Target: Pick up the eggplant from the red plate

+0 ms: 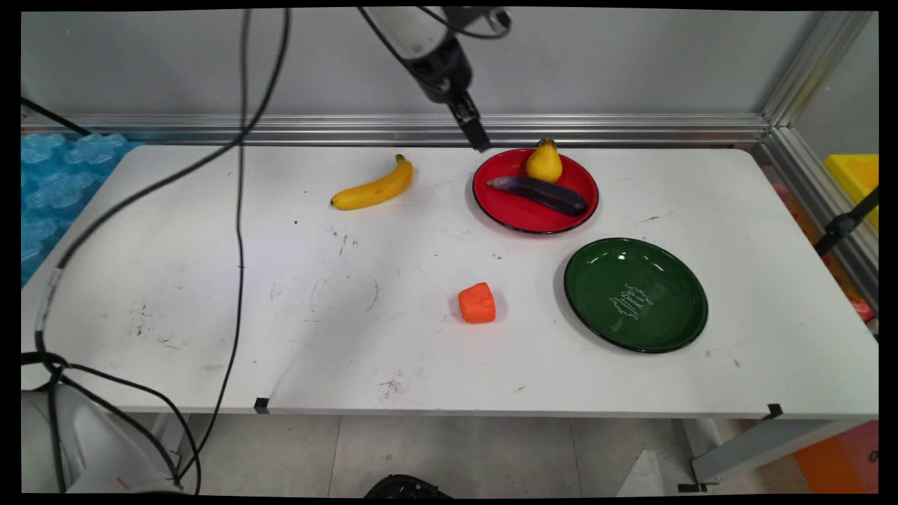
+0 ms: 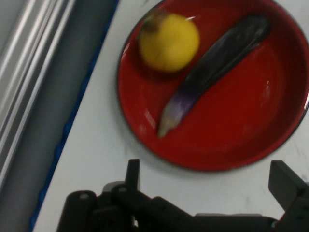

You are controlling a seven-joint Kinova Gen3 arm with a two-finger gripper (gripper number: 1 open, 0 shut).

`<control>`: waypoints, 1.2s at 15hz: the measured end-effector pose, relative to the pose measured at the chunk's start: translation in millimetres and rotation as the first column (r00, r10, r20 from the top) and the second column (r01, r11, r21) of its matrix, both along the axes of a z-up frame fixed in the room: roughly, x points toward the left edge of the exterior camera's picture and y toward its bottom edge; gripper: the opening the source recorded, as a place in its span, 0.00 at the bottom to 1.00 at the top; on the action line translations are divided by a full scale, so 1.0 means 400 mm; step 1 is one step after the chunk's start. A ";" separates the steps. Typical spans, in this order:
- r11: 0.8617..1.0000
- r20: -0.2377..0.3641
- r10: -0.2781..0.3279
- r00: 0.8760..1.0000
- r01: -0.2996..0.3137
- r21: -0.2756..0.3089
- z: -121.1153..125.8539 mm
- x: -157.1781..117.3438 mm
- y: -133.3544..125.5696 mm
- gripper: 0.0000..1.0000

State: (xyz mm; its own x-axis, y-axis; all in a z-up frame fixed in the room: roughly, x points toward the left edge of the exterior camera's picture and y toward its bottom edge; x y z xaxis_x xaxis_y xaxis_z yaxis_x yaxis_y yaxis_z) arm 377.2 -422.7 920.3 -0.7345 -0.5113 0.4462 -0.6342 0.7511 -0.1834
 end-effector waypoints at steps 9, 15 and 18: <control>0.976 0.024 -0.217 0.976 0.217 0.012 -0.145 -0.118 -0.151 1.00; 0.946 0.033 -0.324 0.946 0.322 0.037 -0.235 -0.180 -0.223 1.00; 0.933 0.035 -0.358 0.933 0.356 0.046 -0.263 -0.200 -0.239 1.00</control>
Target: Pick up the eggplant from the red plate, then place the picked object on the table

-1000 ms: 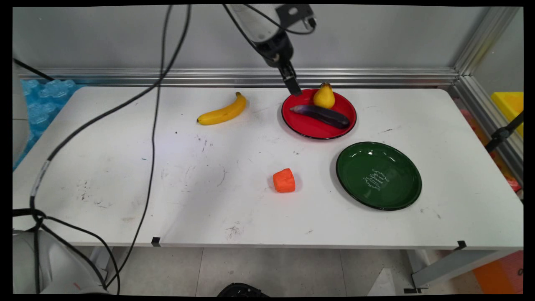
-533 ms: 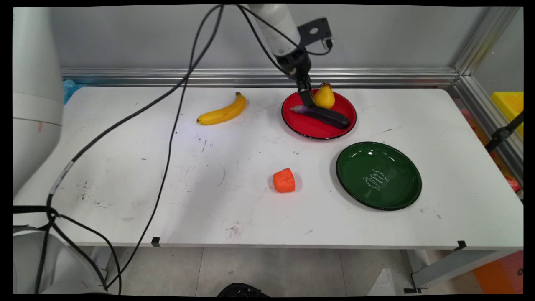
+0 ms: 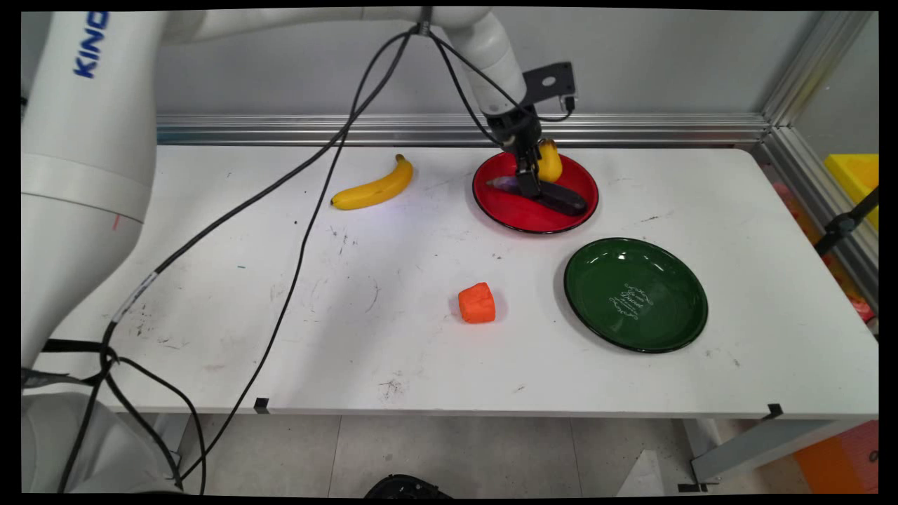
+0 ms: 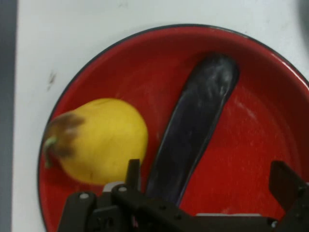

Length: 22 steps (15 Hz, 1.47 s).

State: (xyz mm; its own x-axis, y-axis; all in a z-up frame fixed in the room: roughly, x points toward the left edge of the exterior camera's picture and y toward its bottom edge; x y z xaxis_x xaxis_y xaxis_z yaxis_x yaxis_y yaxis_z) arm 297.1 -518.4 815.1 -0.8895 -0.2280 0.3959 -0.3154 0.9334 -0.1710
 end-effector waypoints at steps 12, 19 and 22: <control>0.995 0.021 -0.097 0.995 0.097 0.013 -0.092 -0.069 -0.048 1.00; 0.990 0.030 -0.143 0.989 0.143 0.001 -0.118 -0.097 -0.060 0.00; 0.988 0.037 -0.156 0.987 0.156 -0.005 -0.116 -0.095 -0.058 0.00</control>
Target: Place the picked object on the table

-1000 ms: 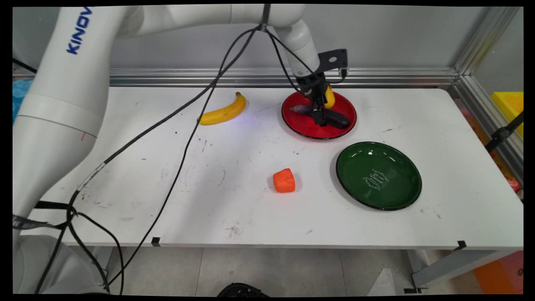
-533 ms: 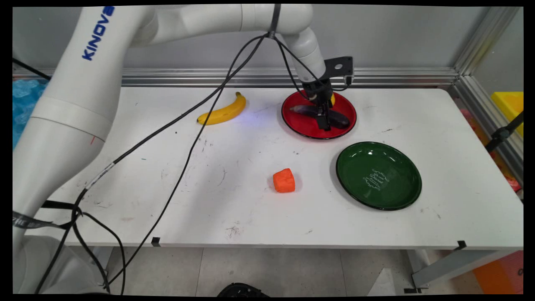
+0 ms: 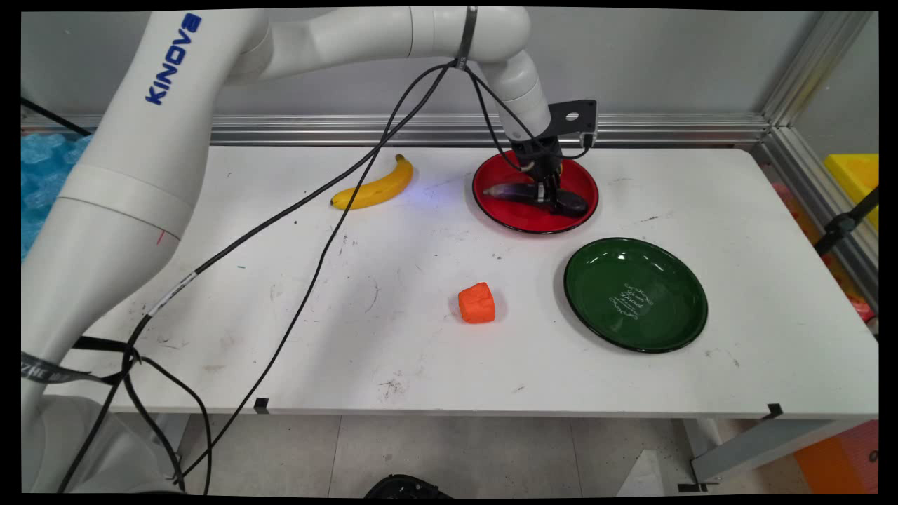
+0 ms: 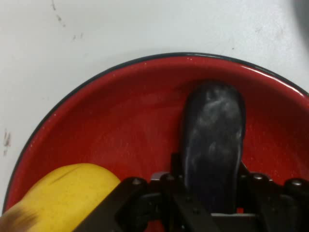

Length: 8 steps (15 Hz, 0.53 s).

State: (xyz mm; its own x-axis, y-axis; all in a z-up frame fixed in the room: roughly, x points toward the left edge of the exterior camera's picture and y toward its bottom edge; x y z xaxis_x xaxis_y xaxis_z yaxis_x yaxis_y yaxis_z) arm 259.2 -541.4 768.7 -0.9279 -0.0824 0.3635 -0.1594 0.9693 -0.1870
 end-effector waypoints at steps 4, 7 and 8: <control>1.000 0.006 -0.021 1.000 0.021 -0.016 0.018 0.008 0.007 0.00; 0.999 0.006 -0.040 0.999 0.041 -0.036 0.046 0.009 0.014 0.00; 0.998 0.007 -0.045 0.999 0.045 -0.047 0.064 0.012 0.019 0.00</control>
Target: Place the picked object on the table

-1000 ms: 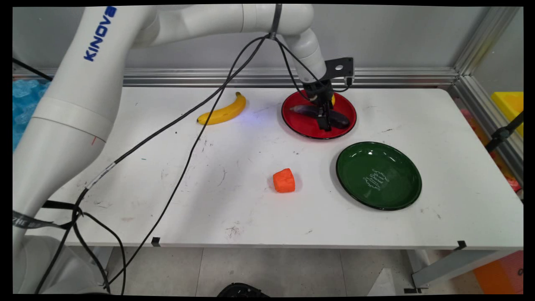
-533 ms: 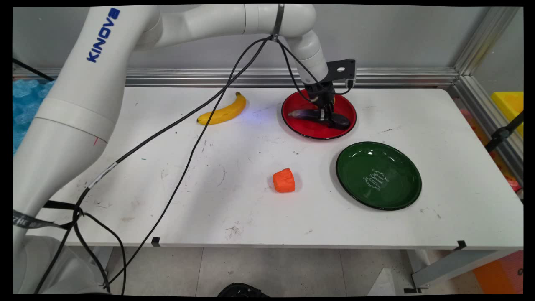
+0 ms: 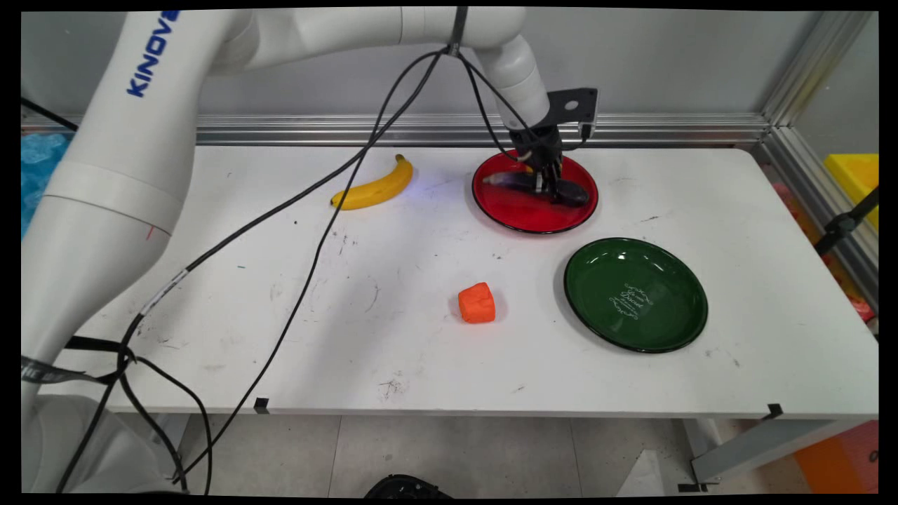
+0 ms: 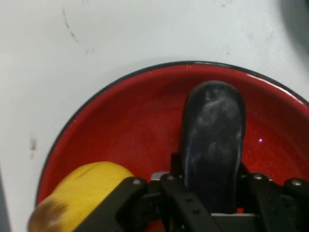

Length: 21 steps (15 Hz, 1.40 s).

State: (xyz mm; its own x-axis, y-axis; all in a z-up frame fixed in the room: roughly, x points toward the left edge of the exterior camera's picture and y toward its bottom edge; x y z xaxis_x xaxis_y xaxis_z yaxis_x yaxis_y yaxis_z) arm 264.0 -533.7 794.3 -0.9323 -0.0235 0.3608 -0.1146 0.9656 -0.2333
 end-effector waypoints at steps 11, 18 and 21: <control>0.990 -0.024 0.139 0.990 -0.138 0.032 0.228 0.129 0.246 0.00; 0.960 -0.012 0.260 0.966 -0.257 0.110 0.227 0.199 0.450 0.00; 0.952 -0.007 0.284 0.959 -0.281 0.122 0.200 0.204 0.502 0.00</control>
